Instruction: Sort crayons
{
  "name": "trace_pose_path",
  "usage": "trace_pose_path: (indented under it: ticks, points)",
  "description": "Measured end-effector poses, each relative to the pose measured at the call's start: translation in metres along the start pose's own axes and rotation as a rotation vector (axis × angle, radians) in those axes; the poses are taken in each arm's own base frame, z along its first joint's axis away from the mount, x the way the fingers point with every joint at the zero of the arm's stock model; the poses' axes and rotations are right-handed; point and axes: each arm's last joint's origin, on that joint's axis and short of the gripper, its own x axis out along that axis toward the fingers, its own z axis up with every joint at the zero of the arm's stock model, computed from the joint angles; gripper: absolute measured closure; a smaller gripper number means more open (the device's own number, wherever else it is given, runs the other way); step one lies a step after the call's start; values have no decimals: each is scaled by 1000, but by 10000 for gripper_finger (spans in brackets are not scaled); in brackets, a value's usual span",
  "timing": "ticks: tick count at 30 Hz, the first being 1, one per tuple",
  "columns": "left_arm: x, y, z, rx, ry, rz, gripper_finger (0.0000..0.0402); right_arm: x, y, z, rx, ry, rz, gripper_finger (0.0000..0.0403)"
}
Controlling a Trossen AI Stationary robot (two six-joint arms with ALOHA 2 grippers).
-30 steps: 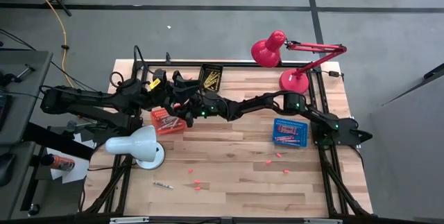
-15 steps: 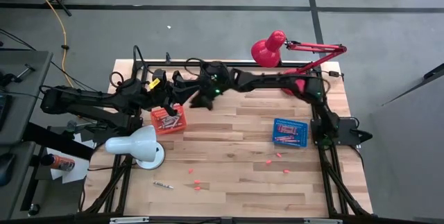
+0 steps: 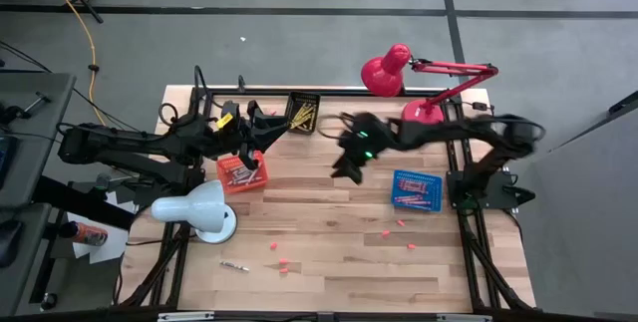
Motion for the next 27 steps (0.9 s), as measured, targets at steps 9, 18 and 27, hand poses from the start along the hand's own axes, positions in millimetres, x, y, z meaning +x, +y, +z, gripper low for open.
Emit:
trace_pose_path:
  ticks: [9,18,27]
  points:
    - [-1,5,-15,143,154,43,277,-49,66,-43,34,-671,30,214]
    - [-5,12,-30,276,329,73,277,-65,91,-35,-197,-850,-144,215]
    - [-6,13,-31,281,334,89,277,-64,89,-34,-185,-839,-161,214]
